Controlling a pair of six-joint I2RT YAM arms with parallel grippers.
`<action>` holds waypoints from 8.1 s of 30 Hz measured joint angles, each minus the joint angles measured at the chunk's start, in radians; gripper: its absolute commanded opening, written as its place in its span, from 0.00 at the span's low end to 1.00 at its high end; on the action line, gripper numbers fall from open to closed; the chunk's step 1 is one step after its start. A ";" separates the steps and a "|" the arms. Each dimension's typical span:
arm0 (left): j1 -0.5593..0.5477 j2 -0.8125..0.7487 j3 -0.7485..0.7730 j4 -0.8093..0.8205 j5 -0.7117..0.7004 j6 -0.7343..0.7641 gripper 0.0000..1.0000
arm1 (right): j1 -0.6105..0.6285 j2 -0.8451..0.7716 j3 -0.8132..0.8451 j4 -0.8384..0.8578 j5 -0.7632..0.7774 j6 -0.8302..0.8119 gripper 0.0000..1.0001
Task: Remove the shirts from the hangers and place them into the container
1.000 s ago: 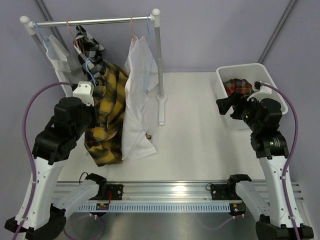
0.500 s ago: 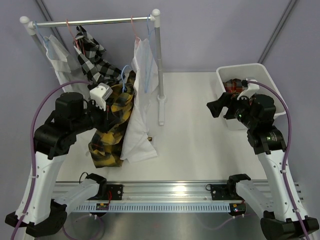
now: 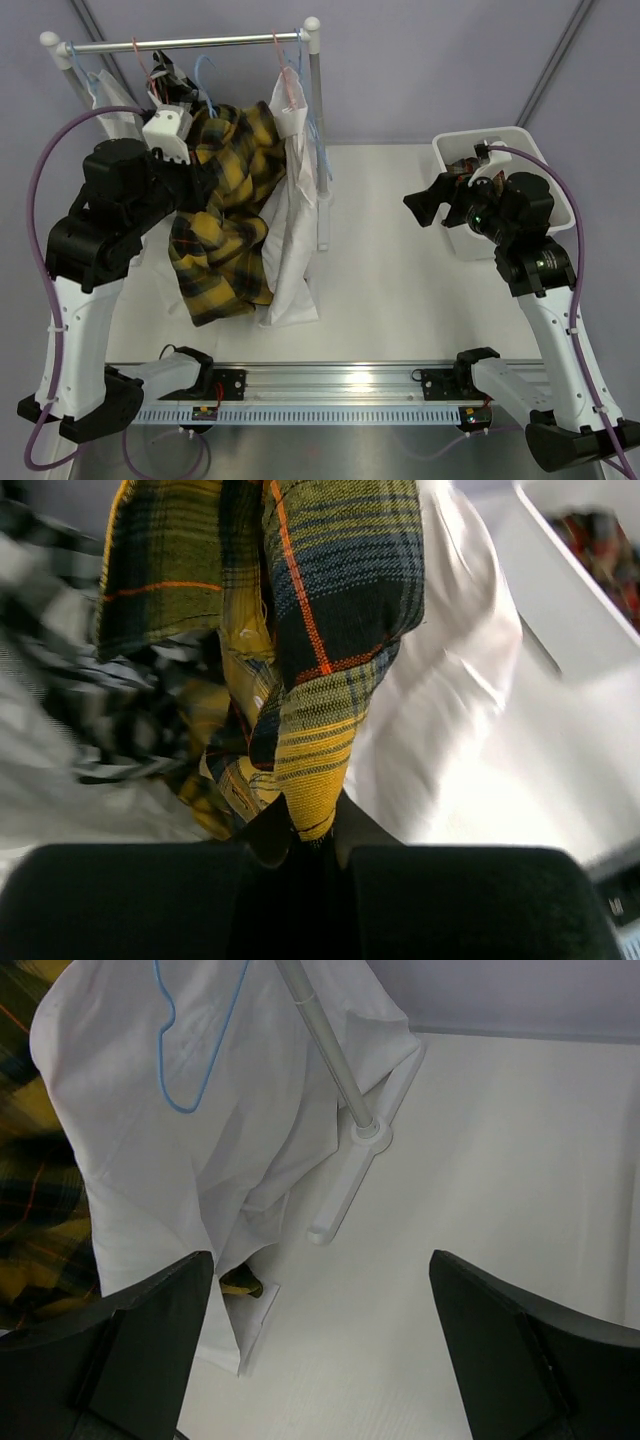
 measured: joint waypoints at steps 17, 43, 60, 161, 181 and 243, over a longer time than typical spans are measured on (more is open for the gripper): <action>0.000 -0.173 0.052 0.236 -0.026 0.031 0.00 | 0.027 0.035 0.000 -0.001 -0.034 -0.008 0.98; 0.001 -0.100 0.189 0.539 0.928 -0.135 0.00 | 0.031 0.029 -0.060 0.008 0.037 -0.023 0.98; 0.000 -0.089 -0.232 0.736 0.962 -0.248 0.00 | 0.034 -0.119 0.085 -0.230 0.592 0.039 0.99; -0.673 0.400 -0.116 0.584 0.043 -0.013 0.00 | 0.166 0.028 0.057 0.054 0.152 -0.112 0.00; -0.676 0.097 -0.338 0.616 -0.078 0.034 0.00 | 0.195 0.003 0.003 0.024 0.368 -0.051 0.00; -0.719 0.126 -0.369 0.375 0.015 0.074 0.73 | 0.182 -0.037 -0.099 0.211 0.034 -0.044 0.00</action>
